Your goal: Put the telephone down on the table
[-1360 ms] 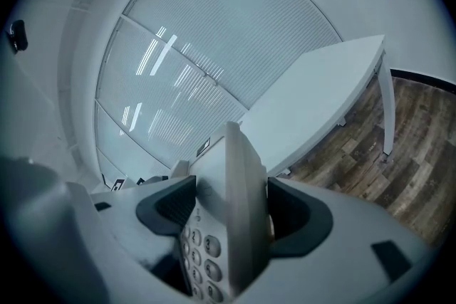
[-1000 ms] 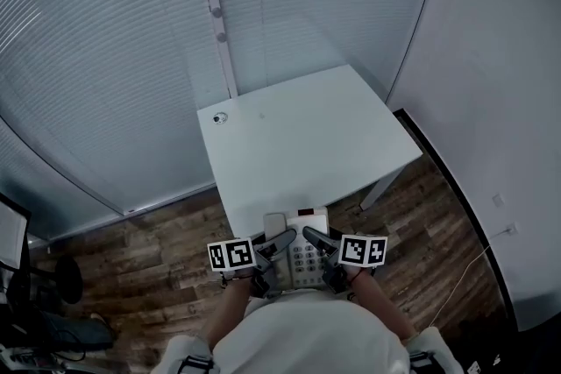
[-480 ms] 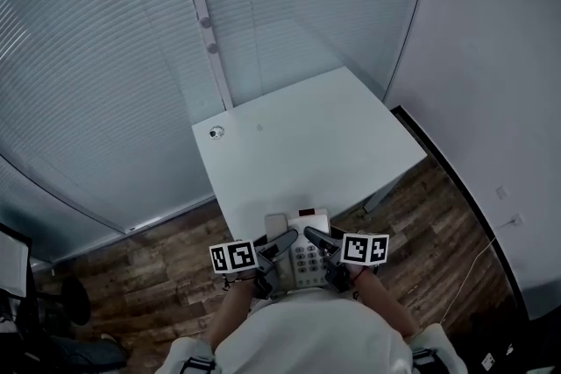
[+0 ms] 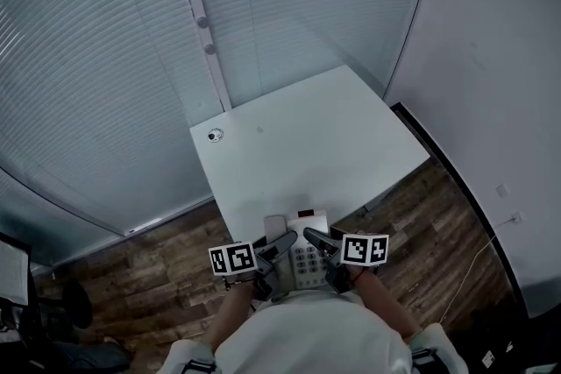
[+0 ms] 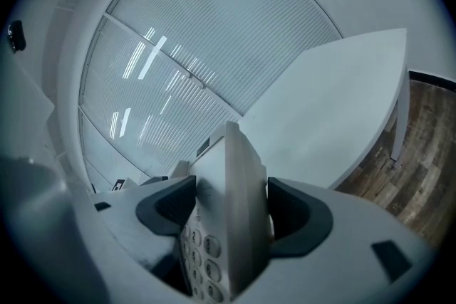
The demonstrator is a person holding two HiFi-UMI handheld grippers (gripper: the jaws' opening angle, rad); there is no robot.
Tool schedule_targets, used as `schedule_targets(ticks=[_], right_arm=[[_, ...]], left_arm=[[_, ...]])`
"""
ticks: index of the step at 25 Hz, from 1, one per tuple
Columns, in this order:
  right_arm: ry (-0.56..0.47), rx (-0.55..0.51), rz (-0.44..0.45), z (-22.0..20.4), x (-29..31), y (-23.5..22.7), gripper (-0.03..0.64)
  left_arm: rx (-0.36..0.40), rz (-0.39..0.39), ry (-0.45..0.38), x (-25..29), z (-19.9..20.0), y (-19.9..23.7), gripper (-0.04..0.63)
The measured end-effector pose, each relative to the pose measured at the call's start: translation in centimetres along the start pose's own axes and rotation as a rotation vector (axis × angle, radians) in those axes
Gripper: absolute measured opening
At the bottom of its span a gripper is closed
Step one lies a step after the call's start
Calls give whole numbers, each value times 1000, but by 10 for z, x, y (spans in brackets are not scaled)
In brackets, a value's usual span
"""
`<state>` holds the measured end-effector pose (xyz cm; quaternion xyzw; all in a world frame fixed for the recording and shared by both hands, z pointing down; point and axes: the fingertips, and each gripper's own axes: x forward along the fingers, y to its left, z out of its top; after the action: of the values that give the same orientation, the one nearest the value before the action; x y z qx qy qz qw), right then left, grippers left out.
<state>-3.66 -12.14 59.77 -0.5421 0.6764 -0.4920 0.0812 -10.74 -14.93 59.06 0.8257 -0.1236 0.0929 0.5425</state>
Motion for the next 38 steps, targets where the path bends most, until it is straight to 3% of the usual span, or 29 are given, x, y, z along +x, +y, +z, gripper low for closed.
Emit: schedule_targets(ticks=[10,27,38], right_arm=[[27,13,13,15,14,-12,318],[121,-61,86,131,47,-55,318],[202,-97,134,174,61,-74,318]], left_arm=[[-16,26,-9,15,15,10,430],[-43,70,-140,102,95,4,430],[-80,113,-227,136,120,3,430]])
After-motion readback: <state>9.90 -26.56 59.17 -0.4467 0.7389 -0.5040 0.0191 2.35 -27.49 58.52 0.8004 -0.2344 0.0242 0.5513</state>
